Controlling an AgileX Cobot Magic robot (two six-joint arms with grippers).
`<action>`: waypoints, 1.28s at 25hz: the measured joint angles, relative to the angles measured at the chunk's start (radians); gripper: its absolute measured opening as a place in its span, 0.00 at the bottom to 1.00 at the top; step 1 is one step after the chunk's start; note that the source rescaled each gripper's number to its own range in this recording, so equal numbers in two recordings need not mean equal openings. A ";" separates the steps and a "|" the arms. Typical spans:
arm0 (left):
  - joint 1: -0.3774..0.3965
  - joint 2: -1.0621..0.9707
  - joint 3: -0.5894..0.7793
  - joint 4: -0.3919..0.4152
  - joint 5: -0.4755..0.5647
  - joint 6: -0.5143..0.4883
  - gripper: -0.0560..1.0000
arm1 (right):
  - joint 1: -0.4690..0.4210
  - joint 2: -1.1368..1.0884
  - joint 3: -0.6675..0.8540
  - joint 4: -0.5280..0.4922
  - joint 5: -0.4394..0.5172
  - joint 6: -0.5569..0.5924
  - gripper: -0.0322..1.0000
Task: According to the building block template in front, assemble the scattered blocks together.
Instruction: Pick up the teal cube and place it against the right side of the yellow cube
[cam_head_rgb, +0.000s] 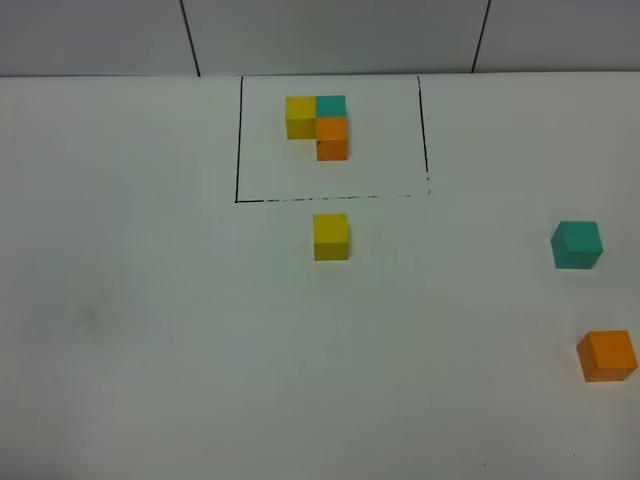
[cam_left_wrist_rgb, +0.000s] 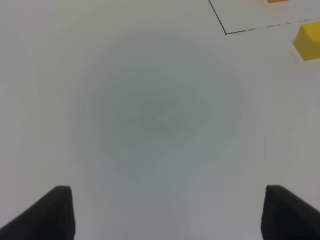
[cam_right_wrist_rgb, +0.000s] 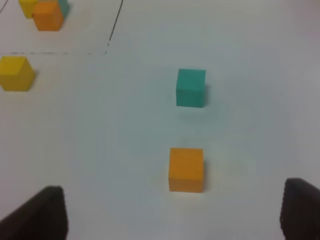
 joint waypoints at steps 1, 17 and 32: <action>0.000 0.000 0.000 0.000 0.000 -0.002 0.78 | 0.000 0.000 0.000 0.000 0.000 0.000 0.74; 0.000 0.000 0.000 0.003 0.000 -0.005 0.78 | 0.000 0.000 0.000 0.000 0.000 0.000 0.74; 0.000 0.000 0.000 0.003 0.000 -0.006 0.77 | 0.000 0.000 0.000 0.000 0.000 0.000 0.74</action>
